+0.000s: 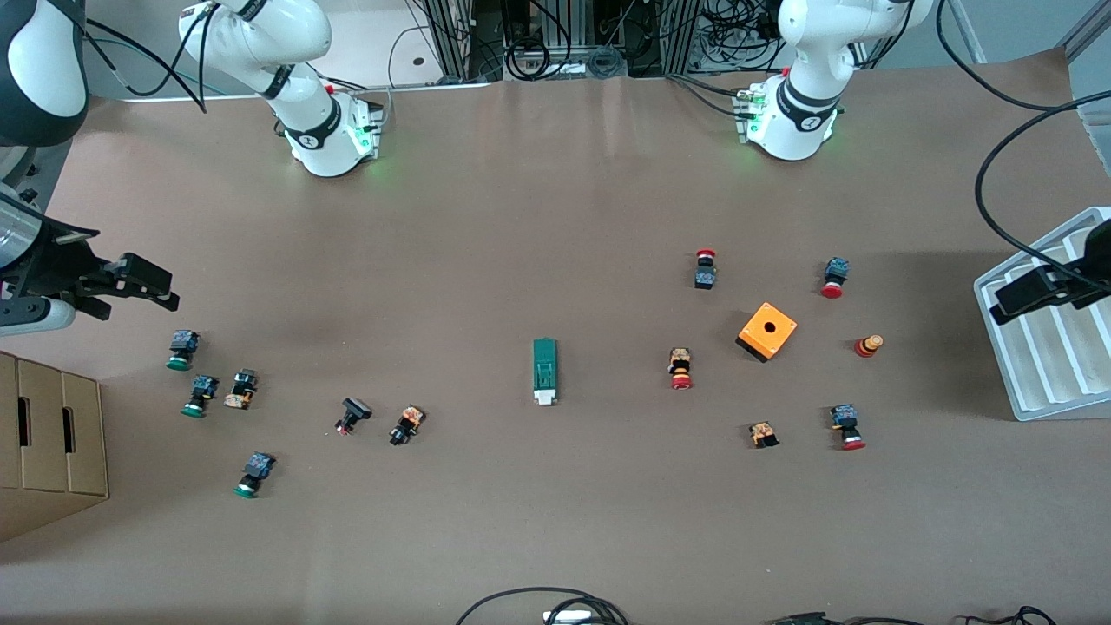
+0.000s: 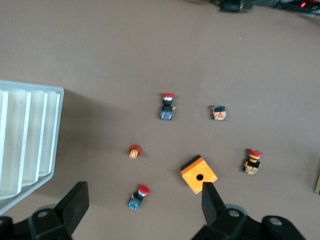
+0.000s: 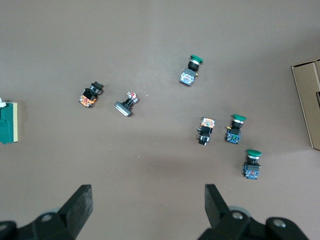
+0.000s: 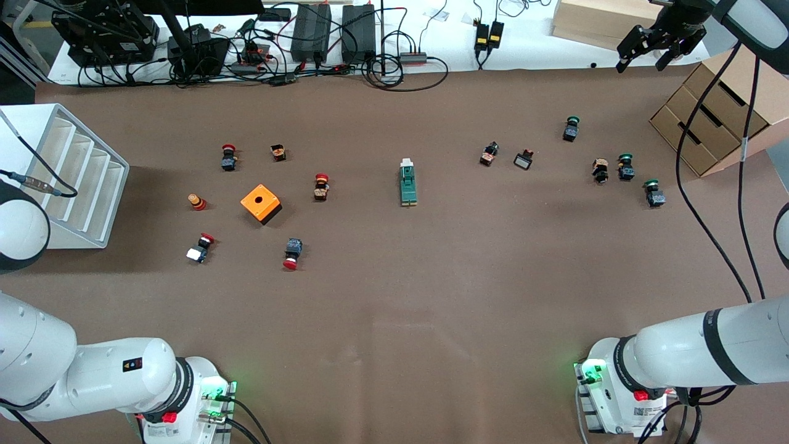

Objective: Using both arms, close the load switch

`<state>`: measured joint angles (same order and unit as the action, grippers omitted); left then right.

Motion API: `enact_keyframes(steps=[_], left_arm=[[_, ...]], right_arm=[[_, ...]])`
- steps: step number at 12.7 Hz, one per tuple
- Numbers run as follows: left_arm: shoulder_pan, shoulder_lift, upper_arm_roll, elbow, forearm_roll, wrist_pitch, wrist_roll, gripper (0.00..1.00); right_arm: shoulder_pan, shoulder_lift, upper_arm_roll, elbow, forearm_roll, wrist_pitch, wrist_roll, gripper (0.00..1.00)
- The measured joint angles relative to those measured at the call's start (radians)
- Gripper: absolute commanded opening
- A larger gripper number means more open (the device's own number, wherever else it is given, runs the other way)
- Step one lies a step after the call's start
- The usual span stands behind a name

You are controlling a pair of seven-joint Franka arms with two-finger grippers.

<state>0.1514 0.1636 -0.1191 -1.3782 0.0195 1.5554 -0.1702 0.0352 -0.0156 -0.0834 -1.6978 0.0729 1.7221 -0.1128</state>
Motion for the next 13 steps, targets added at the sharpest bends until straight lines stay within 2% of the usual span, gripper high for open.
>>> enact_keyframes(steps=[5,8,13], left_arm=[[0.001,0.000,-0.003,0.000,0.013,-0.060,0.006,1.00],[-0.018,-0.001,-0.025,0.000,0.070,-0.065,0.009,1.00],[-0.034,-0.002,-0.034,0.000,0.077,-0.067,0.006,1.00]], right_arm=[[0.000,0.000,0.000,0.001,0.000,0.000,0.000,1.00],[0.000,0.000,0.000,0.001,0.000,0.001,0.000,1.00],[0.000,0.000,0.000,0.001,0.000,0.001,0.000,1.00]])
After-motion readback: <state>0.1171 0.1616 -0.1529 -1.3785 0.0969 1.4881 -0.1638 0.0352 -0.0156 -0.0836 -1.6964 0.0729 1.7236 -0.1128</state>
